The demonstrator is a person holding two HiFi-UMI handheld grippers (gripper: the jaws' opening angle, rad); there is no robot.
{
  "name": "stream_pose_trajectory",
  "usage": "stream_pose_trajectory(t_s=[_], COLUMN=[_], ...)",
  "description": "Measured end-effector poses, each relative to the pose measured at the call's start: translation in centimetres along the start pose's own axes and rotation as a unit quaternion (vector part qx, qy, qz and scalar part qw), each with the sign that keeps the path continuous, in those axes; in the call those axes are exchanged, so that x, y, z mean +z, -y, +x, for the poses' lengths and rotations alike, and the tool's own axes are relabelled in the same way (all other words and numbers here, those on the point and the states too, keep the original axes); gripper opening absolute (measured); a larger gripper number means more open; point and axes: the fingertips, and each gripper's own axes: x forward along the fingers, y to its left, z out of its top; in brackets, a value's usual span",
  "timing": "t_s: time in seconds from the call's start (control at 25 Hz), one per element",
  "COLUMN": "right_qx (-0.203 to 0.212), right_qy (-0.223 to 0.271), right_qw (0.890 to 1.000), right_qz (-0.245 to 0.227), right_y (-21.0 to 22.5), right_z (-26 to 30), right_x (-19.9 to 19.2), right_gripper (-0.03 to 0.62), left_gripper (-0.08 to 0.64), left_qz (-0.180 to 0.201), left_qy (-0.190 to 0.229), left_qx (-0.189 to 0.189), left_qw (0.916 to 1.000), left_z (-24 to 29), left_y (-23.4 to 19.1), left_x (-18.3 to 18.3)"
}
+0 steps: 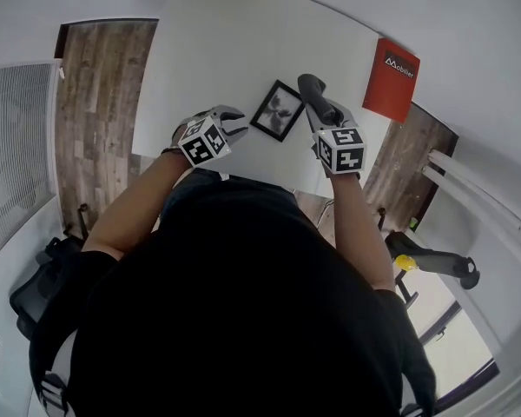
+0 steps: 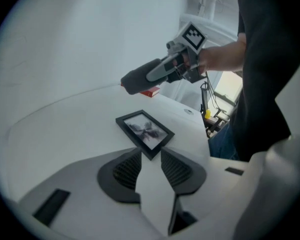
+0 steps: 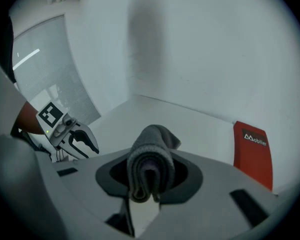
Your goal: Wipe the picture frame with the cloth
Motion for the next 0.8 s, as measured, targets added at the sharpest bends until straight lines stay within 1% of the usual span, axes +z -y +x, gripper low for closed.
stream_pose_trajectory(t_s=[0.08,0.32,0.56,0.8], right_qx=[-0.008,-0.013,-0.01,-0.011], right_qy=[-0.01,-0.036,-0.057,-0.075], right_qw=[1.0,0.995,0.991,0.986], right_qz=[-0.028,-0.088,-0.124,-0.148], right_y=[0.1,-0.3,-1.1,-0.9], right_z=[0.9,2.6,4.5,5.4], right_x=[0.0,-0.3,-1.0,-1.7], right_gripper=[0.103,0.103,0.103,0.103], left_gripper=[0.138,0.187,0.223,0.229], left_qz=[0.019,0.033,0.066,0.073], left_qy=[-0.013,-0.015,-0.013,-0.028], left_qx=[0.007,0.019,0.045,0.045], left_qw=[0.9997,0.9991,0.9967,0.9959], left_z=[0.8,2.9,4.5,5.9], left_y=[-0.1,-0.1,-0.3,-0.2], left_x=[-0.6,-0.9,-0.8,-1.6])
